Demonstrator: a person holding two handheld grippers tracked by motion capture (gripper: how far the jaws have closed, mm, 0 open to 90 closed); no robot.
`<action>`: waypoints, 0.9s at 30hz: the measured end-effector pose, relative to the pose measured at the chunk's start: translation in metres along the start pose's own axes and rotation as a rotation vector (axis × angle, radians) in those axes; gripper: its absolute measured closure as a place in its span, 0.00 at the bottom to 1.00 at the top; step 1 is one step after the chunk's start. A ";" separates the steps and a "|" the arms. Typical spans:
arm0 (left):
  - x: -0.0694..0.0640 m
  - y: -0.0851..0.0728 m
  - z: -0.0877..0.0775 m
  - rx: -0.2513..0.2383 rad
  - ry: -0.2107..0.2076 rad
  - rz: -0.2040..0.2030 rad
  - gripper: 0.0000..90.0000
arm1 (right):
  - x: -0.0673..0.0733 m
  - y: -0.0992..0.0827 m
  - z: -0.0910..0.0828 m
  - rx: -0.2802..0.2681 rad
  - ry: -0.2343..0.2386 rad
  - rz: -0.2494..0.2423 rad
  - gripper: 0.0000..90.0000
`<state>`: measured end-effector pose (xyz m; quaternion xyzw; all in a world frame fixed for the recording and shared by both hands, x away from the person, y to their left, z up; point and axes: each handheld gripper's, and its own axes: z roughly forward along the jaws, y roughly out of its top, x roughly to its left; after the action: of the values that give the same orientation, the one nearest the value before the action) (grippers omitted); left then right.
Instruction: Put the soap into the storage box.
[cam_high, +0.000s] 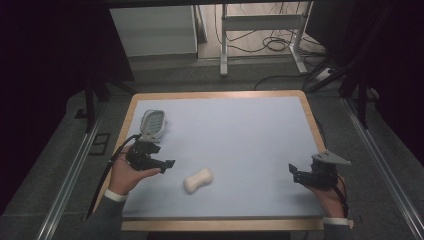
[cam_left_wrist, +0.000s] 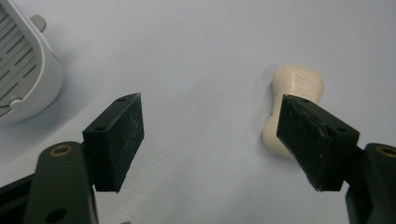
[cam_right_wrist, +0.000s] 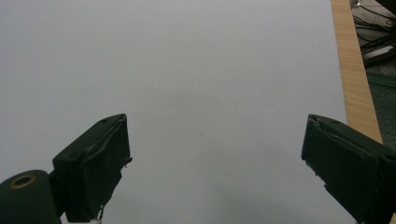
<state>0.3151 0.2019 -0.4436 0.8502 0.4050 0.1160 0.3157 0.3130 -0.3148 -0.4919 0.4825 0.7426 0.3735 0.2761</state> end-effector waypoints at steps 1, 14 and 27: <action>-0.001 0.001 0.001 0.002 -0.002 0.006 0.26 | 0.000 0.000 0.000 0.000 0.001 0.001 0.09; -0.011 0.013 0.012 0.033 -0.020 0.039 0.26 | -0.001 0.000 -0.001 0.000 -0.001 0.000 0.09; -0.022 0.021 0.019 0.065 -0.025 0.070 0.26 | -0.002 -0.001 -0.001 0.008 -0.010 -0.003 0.09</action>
<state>0.3227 0.1669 -0.4439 0.8751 0.3744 0.1032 0.2886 0.3127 -0.3173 -0.4922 0.4844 0.7434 0.3676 0.2784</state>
